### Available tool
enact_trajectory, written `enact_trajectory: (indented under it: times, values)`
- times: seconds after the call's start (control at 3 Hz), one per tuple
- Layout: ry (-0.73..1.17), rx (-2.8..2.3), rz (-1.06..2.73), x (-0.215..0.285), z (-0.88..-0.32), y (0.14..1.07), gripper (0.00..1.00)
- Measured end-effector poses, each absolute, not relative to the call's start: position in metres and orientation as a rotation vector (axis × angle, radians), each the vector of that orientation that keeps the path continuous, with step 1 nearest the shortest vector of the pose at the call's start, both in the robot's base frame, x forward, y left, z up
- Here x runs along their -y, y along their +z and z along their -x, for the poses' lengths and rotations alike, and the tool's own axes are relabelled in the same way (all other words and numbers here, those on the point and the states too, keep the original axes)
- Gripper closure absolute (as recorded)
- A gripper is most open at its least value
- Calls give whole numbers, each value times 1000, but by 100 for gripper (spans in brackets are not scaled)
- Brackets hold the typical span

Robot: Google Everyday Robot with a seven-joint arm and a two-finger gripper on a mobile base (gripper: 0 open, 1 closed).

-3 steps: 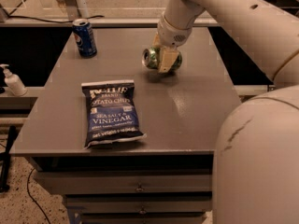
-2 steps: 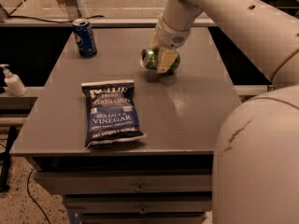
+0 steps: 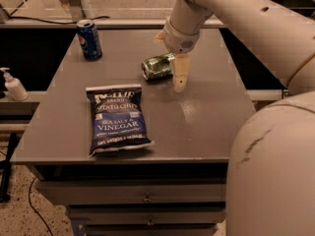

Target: Knock green can over

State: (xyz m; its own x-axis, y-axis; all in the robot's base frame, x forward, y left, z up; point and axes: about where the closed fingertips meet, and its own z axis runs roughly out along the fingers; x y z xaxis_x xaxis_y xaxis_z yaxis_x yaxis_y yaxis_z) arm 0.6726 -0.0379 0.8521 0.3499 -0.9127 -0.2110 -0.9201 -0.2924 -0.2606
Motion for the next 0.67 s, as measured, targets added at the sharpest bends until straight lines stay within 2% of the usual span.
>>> enact_trajectory:
  times: [0.67]
  values:
    - [50,-1575,2363,30,-666,844,0]
